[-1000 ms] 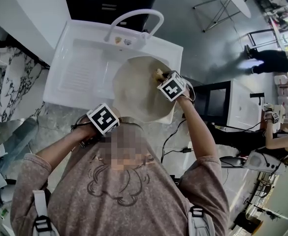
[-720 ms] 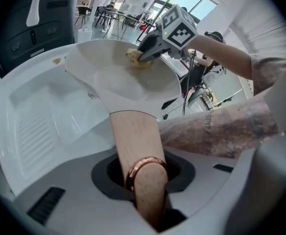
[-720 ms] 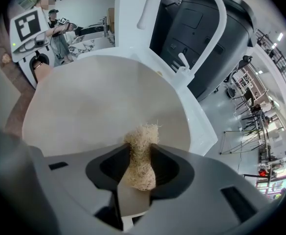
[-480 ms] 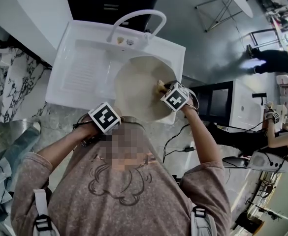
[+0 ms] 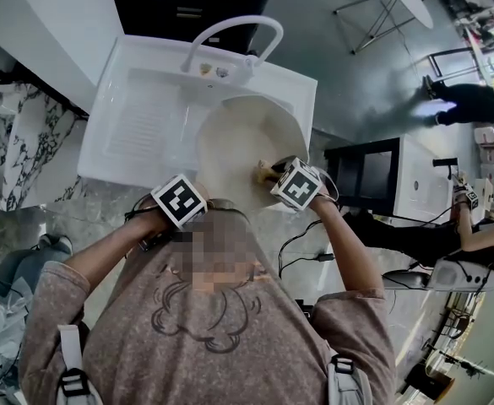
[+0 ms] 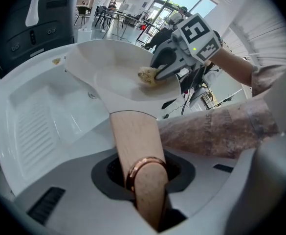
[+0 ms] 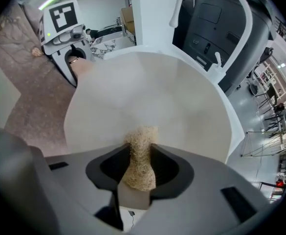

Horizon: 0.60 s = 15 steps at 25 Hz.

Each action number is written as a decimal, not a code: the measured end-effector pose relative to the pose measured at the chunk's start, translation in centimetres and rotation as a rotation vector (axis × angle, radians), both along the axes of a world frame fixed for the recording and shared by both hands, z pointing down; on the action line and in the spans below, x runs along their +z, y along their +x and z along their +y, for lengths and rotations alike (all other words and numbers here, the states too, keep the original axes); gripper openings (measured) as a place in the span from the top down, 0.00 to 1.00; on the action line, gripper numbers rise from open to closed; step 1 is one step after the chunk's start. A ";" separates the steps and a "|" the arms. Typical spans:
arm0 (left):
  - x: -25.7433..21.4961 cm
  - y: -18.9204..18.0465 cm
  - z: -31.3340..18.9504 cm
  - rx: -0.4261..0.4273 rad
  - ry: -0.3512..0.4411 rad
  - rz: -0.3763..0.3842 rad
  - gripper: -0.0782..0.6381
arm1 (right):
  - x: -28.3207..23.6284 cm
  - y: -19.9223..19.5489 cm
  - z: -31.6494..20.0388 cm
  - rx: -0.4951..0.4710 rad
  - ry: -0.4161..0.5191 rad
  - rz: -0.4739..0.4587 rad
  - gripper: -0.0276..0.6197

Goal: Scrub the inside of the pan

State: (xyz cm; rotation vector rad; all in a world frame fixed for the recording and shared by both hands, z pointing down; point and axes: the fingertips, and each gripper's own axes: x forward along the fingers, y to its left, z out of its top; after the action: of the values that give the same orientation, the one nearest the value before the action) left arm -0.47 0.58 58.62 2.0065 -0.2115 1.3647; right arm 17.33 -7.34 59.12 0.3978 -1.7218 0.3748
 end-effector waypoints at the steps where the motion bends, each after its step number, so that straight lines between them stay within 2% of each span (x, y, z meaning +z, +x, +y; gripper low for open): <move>1: 0.0 0.0 0.0 -0.001 -0.002 0.000 0.73 | -0.1 -0.6 0.6 -0.010 -0.014 -0.015 0.73; 6: -0.1 0.2 0.2 0.008 -0.001 -0.002 0.73 | -0.6 -2.6 2.5 -0.064 -0.038 -0.059 0.73; 15: 0.0 0.4 0.7 0.021 0.007 -0.004 0.73 | -0.8 -6.5 4.4 -0.034 -0.102 -0.182 0.74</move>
State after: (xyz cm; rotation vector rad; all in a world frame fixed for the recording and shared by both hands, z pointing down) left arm -0.05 1.24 58.59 2.0174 -0.1970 1.3827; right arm 10.80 -2.97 58.30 0.2671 -1.8748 0.4840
